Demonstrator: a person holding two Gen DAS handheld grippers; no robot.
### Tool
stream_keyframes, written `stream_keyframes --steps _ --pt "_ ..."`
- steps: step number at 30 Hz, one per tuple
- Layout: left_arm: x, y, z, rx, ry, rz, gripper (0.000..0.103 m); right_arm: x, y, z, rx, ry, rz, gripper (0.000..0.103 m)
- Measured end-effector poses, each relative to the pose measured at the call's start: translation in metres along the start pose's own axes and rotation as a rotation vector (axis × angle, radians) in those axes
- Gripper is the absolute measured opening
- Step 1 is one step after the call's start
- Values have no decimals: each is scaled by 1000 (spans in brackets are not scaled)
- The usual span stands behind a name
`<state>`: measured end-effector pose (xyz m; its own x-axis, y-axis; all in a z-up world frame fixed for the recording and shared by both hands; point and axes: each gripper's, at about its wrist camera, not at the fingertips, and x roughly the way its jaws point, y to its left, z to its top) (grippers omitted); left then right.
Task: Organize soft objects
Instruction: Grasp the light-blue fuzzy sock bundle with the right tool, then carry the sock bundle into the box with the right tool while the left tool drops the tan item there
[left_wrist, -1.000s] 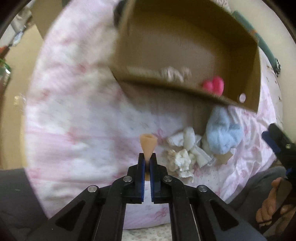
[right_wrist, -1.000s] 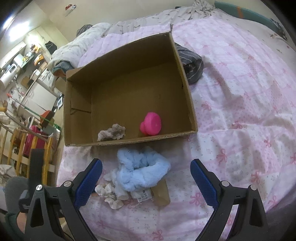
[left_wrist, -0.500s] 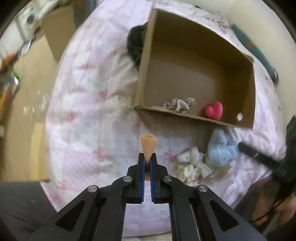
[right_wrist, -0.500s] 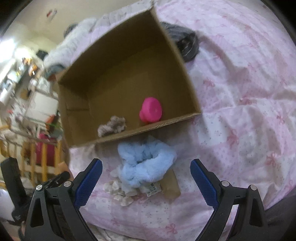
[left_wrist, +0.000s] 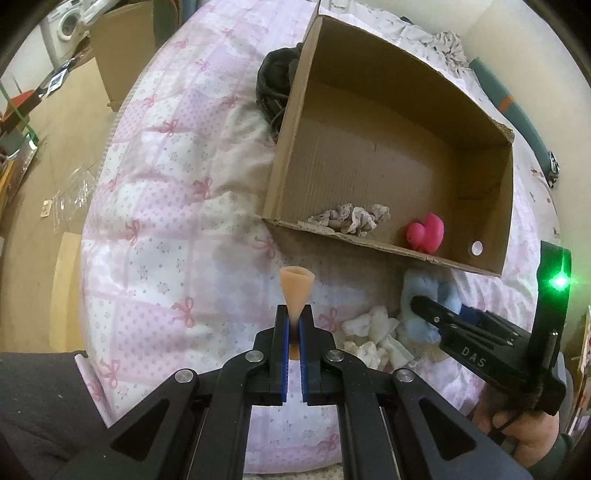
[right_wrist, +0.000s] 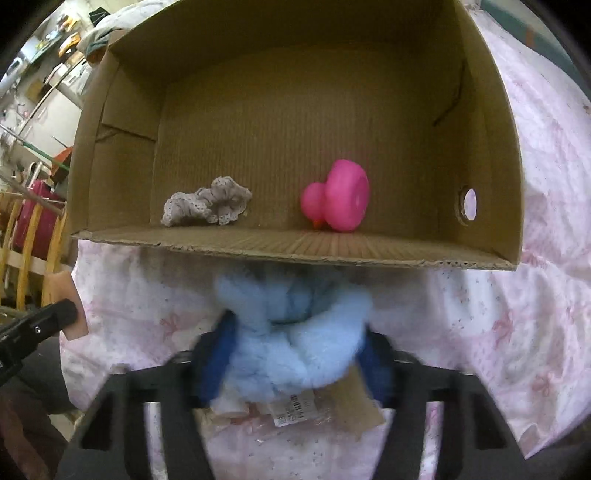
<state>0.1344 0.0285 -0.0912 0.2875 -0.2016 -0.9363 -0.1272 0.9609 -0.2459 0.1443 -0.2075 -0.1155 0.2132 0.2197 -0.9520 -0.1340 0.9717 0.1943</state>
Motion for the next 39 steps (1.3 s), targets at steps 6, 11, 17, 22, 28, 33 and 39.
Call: stream_keyframes --steps 6,11,17,22,28,33,39 --pt "-2 -5 -2 24 -20 17 5 -12 0 -4 -20 -13 39 20" --pt "-6 -4 -4 29 -38 30 5 -41 5 -12 -33 -55 85 18" --pt "-15 -8 -8 49 -81 36 5 -86 -5 -23 -17 -136 194 18" --pt "-33 -19 -12 101 -153 45 5 -113 -9 -27 -9 -232 267 18" --pt "-45 -29 1 153 -200 61 5 -130 -19 -23 10 -286 301 18" --pt "-51 -38 23 172 -228 64 5 -134 -26 -8 5 -315 298 18" --pt "-47 -46 53 177 -252 77 5 -131 -34 21 9 -377 290 18"
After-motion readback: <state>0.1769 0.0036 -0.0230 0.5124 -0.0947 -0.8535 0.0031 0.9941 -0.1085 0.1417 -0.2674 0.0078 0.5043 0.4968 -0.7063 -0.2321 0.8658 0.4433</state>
